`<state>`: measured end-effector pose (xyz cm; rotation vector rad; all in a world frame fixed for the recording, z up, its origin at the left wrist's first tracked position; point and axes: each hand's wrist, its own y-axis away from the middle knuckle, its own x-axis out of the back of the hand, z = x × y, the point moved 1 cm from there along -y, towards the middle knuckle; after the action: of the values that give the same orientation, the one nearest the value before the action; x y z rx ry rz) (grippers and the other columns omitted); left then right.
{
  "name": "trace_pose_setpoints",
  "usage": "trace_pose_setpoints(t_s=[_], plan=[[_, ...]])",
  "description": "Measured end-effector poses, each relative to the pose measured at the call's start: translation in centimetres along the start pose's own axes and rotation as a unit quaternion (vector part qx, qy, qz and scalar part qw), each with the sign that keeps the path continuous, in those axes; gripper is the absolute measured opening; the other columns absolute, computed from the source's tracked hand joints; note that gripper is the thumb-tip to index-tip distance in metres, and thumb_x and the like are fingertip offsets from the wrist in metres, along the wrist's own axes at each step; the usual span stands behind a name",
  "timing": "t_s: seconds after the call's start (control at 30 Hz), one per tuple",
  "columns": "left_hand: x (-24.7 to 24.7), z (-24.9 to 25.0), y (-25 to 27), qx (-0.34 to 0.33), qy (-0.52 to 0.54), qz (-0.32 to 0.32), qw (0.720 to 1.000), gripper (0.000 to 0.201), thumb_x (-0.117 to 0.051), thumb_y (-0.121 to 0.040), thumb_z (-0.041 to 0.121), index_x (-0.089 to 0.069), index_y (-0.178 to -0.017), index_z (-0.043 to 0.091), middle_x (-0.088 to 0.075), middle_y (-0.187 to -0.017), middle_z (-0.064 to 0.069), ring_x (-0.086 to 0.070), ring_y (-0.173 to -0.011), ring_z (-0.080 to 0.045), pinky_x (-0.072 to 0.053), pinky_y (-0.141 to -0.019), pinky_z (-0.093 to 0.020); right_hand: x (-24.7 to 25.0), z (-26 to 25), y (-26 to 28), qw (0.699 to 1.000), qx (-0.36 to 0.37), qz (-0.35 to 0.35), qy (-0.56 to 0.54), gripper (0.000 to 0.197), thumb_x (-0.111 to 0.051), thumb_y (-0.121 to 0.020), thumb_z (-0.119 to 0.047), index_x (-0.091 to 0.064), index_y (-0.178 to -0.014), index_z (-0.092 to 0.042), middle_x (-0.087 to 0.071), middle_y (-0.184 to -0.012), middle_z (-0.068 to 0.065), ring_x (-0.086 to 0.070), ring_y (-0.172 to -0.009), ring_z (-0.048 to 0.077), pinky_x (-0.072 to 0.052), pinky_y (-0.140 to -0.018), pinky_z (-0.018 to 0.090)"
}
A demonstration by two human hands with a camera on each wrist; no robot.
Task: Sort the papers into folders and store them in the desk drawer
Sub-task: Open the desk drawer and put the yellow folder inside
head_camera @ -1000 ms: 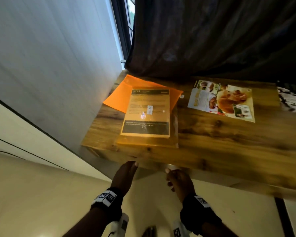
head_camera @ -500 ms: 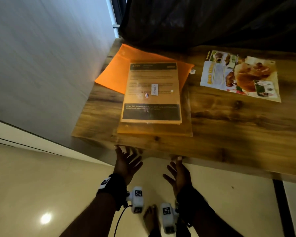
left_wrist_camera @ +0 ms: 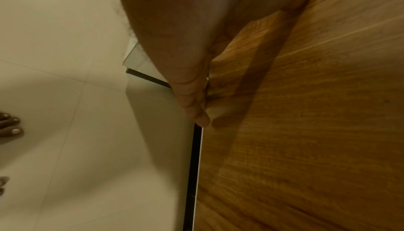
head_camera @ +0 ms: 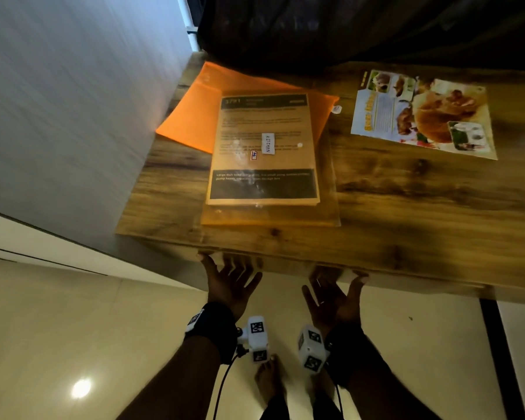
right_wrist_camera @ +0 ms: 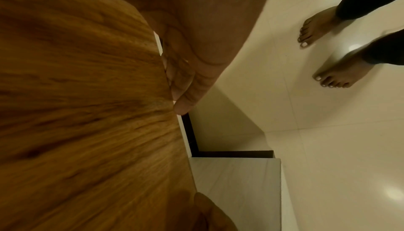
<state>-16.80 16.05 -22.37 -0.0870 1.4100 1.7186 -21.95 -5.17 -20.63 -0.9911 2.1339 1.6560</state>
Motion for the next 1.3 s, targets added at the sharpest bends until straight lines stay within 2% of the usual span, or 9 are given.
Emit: trace_pose_setpoints(t_s=[0.1,0.23,0.43,0.6,0.77,1.0,1.13,1.2,1.3], plan=[[1.3,-0.6,0.9,-0.008,0.009,0.028,1.0,0.116,-0.064,-0.052,0.09,-0.034,-0.149,0.034,-0.046,-0.148,-0.009,-0.056,-0.125,-0.036,-0.048,-0.096,-0.06,1.2,0.4,1.5,1.0,-0.005,-0.003,0.008,0.096,-0.047,-0.072,-0.082,-0.056,-0.131,-0.006,-0.06,-0.134,0.011,-0.054,-0.126,0.024,-0.032,-0.112,0.052],[3.0,-1.7,3.2,-0.026,0.017,0.049,0.998,0.123,-0.063,-0.054,0.089,-0.025,-0.153,0.027,-0.039,-0.152,-0.012,-0.052,-0.127,-0.037,-0.046,-0.097,-0.061,3.7,-0.2,3.8,1.0,-0.019,0.013,-0.003,0.121,-0.057,-0.05,-0.09,-0.052,-0.133,-0.002,-0.061,-0.131,0.01,-0.056,-0.125,0.025,-0.036,-0.107,0.055],[5.1,-4.1,6.9,-0.049,0.021,0.049,0.997,0.107,-0.05,-0.066,0.089,-0.043,-0.146,0.017,-0.05,-0.143,-0.012,-0.051,-0.128,-0.035,-0.04,-0.106,-0.061,7.1,-1.2,7.5,0.999,-0.026,0.016,-0.021,0.088,-0.061,-0.048,-0.09,-0.067,-0.099,-0.019,-0.065,-0.124,0.001,-0.057,-0.124,0.022,-0.038,-0.104,0.055],[7.5,-5.0,9.6,-0.047,0.022,0.056,0.997,0.103,-0.05,-0.067,0.088,-0.048,-0.141,0.015,-0.056,-0.137,-0.015,-0.055,-0.124,-0.036,-0.04,-0.106,-0.06,9.6,-0.5,10.5,0.997,-0.037,0.067,0.006,0.11,-0.051,-0.057,-0.091,-0.056,-0.13,-0.009,-0.063,-0.129,0.01,-0.051,-0.126,0.028,-0.036,-0.106,0.058],[9.9,-5.7,12.5,-0.037,0.019,0.055,0.998,0.1,-0.051,-0.07,0.086,-0.048,-0.14,0.014,-0.056,-0.136,-0.014,-0.057,-0.121,-0.035,-0.039,-0.107,-0.058,11.3,0.9,13.7,0.995,-0.023,0.094,0.026,0.126,-0.062,-0.04,-0.092,-0.052,-0.135,-0.01,-0.061,-0.132,0.011,-0.051,-0.127,0.03,-0.04,-0.1,0.056],[12.5,-5.4,15.9,-0.003,0.01,0.02,1.0,0.098,-0.059,-0.067,0.084,-0.051,-0.136,0.014,-0.058,-0.136,-0.016,-0.058,-0.122,-0.037,-0.038,-0.108,-0.058,12.5,1.8,17.3,0.993,-0.021,0.104,0.048,0.127,-0.058,-0.047,-0.093,-0.038,-0.145,-0.016,-0.052,-0.14,0.014,-0.046,-0.131,0.036,-0.03,-0.109,0.06],[13.2,-4.5,18.5,-0.005,-0.104,0.02,0.994,0.08,-0.052,-0.085,0.07,-0.039,-0.145,0.019,-0.053,-0.139,-0.017,-0.057,-0.121,-0.037,-0.042,-0.105,-0.057,12.2,1.6,19.2,0.99,-0.009,0.084,0.113,0.094,-0.045,-0.068,-0.088,-0.05,-0.13,-0.018,-0.061,-0.123,0.009,-0.057,-0.109,0.03,-0.022,-0.114,0.059],[12.9,-4.1,20.2,-0.042,-0.239,0.018,0.97,0.054,-0.049,-0.096,0.052,-0.053,-0.132,0.012,-0.063,-0.128,-0.013,-0.064,-0.112,-0.032,-0.049,-0.098,-0.051,12.2,1.4,20.1,0.985,-0.008,0.069,0.158,0.085,-0.041,-0.073,-0.085,-0.057,-0.122,-0.017,-0.065,-0.116,0.006,-0.059,-0.103,0.027,-0.025,-0.113,0.059],[11.9,-3.3,22.7,-0.129,-0.385,-0.004,0.914,0.033,-0.056,-0.098,0.032,-0.07,-0.101,0.002,-0.072,-0.097,-0.023,-0.07,-0.092,-0.036,-0.051,-0.07,-0.039,11.6,1.5,21.1,0.975,0.012,0.035,0.22,0.077,-0.04,-0.081,-0.077,-0.063,-0.12,-0.014,-0.069,-0.119,0.008,-0.061,-0.112,0.03,-0.045,-0.096,0.052]])
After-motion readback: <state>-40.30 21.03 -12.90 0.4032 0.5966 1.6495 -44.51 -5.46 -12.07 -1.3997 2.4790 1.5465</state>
